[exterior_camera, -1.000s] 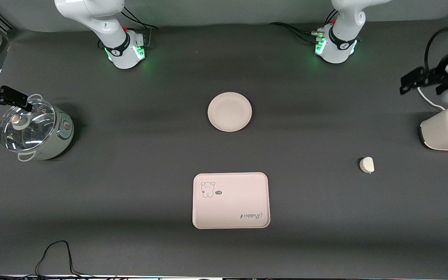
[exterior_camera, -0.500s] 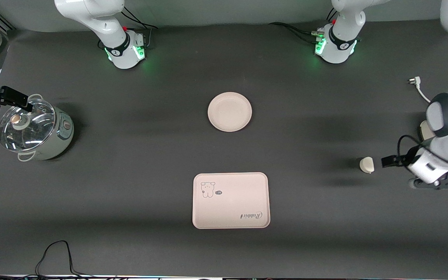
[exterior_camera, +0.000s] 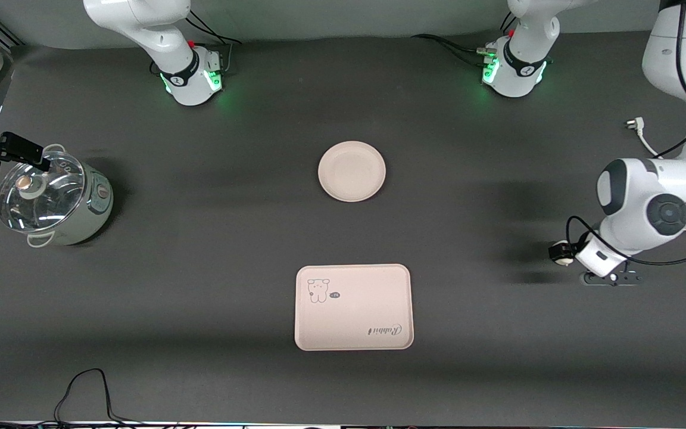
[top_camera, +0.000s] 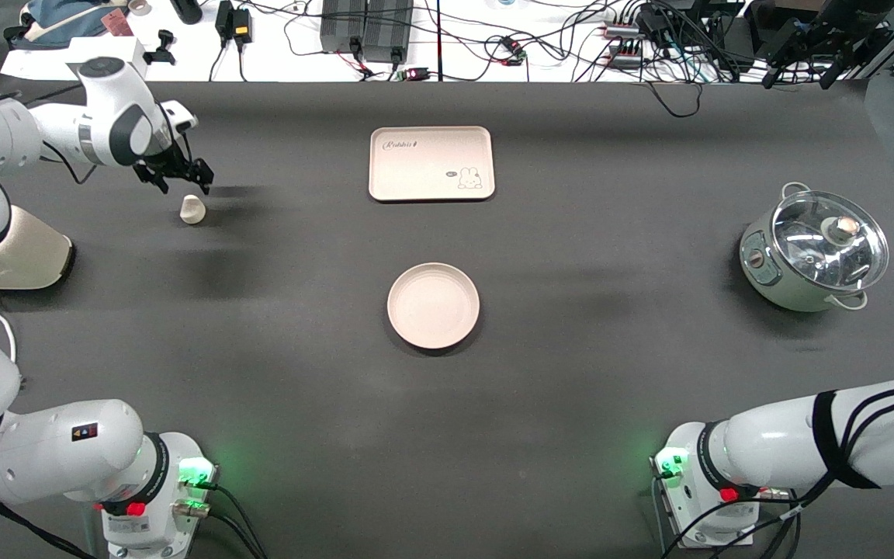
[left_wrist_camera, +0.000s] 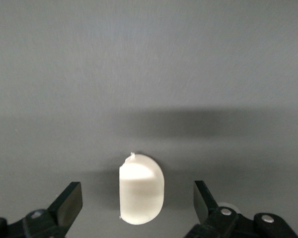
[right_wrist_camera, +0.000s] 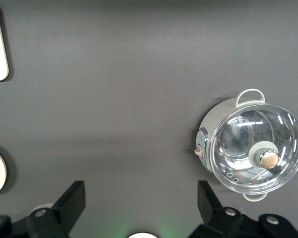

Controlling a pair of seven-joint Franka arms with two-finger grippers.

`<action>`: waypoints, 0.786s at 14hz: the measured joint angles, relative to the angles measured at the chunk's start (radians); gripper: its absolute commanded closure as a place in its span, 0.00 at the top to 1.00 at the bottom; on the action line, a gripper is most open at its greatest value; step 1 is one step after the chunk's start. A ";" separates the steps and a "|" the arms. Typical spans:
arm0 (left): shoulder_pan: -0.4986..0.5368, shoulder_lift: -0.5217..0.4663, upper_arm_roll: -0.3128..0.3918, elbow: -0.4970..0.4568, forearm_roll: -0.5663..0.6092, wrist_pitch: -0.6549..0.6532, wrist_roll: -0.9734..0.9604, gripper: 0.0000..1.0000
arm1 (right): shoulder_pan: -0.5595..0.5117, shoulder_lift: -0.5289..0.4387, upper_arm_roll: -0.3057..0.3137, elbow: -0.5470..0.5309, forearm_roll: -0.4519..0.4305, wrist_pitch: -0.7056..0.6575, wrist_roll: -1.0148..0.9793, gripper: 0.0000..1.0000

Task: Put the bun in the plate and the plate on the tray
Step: 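Move the left gripper down over the small white bun, then close the left gripper on the bun and lift it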

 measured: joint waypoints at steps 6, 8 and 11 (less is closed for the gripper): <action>-0.001 0.037 -0.001 -0.042 0.058 0.074 -0.090 0.58 | 0.000 0.000 0.000 0.000 0.000 0.000 0.000 1.00; 0.000 0.044 0.000 -0.045 0.059 0.080 -0.094 0.15 | 0.000 0.000 0.000 0.000 0.000 0.000 0.000 1.00; 0.001 0.044 0.000 -0.045 0.059 0.080 -0.094 0.00 | 0.000 0.000 0.000 0.000 0.000 0.000 0.000 1.00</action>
